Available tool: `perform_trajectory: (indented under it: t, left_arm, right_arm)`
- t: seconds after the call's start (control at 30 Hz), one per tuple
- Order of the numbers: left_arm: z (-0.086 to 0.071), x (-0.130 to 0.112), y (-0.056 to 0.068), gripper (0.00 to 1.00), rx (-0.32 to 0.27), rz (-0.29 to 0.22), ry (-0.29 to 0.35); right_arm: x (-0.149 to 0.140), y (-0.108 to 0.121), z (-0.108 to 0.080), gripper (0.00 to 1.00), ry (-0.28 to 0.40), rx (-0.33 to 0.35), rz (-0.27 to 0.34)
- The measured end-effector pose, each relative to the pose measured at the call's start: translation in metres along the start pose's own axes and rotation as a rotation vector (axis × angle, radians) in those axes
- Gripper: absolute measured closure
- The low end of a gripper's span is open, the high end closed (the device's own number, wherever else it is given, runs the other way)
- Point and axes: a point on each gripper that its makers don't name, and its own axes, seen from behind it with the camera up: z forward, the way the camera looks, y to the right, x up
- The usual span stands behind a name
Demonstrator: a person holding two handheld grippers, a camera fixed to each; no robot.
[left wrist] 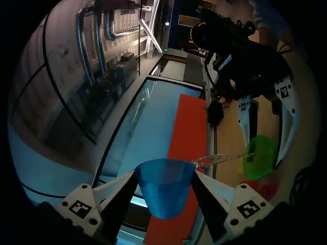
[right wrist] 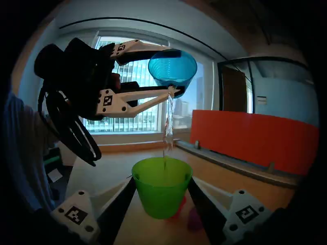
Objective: Pour water
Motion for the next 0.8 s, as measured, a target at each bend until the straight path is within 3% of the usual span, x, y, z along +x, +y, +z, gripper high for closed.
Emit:
perform_trajectory:
  t: [0.37, 0.8]
  left_arm:
    - [0.002, 0.007, -0.001, 0.13, 0.005, 0.062, 0.012]
    - [0.006, 0.013, -0.011, 0.13, 0.024, 0.144, 0.017]
  right_arm:
    - [0.001, 0.003, -0.001, 0.11, 0.008, -0.009, 0.0]
    - [0.004, 0.006, -0.003, 0.11, 0.015, -0.014, -0.007]
